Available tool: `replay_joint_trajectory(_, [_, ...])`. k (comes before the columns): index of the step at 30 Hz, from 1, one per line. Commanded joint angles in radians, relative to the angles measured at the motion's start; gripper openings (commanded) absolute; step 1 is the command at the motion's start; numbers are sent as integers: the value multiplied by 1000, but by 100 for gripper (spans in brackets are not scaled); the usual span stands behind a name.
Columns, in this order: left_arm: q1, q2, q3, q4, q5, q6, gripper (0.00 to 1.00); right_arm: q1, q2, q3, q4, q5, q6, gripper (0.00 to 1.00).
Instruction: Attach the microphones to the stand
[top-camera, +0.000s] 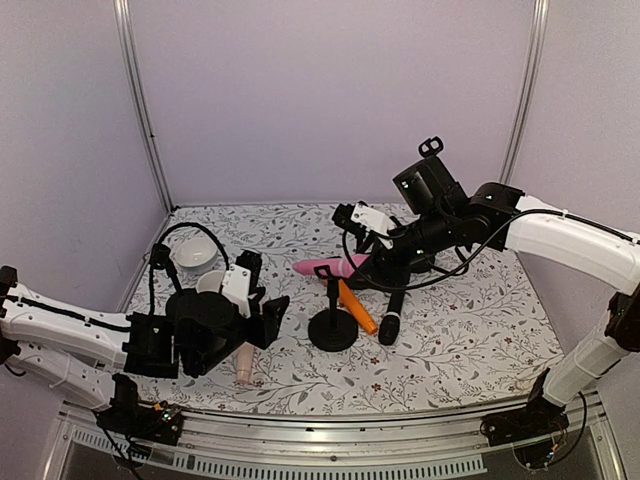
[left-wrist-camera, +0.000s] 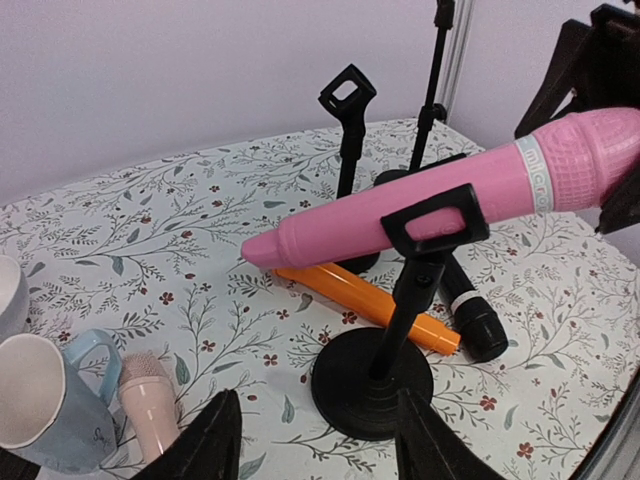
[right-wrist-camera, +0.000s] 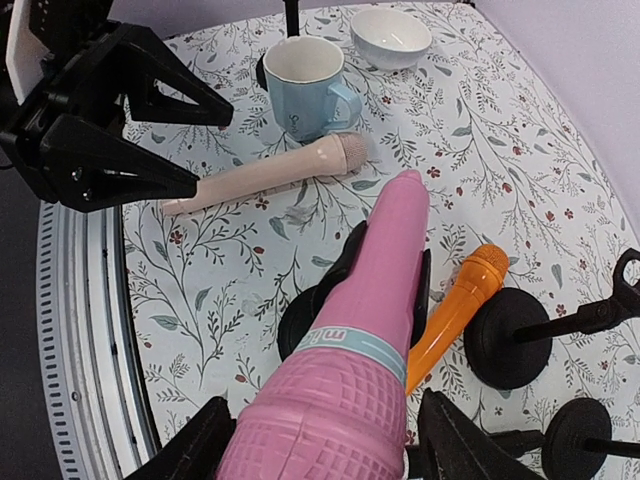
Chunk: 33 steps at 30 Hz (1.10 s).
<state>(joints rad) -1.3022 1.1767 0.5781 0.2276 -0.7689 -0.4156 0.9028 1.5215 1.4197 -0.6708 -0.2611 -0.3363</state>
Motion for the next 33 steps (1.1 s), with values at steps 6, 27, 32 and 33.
replay_joint_trajectory(6, [-2,0,-7,29,-6,5,54,2,-17,1,25,6,10,51])
replay_joint_trajectory(27, [-2,-24,-3,39,-6,33,54,-50,-153,63,72,-96,-16,16])
replay_joint_trajectory(32, [-7,-42,-6,38,-7,37,54,-116,-190,95,54,-76,-22,14])
replay_joint_trajectory(33, [-8,-48,-7,36,-9,37,54,-140,-201,97,52,-74,-24,14])
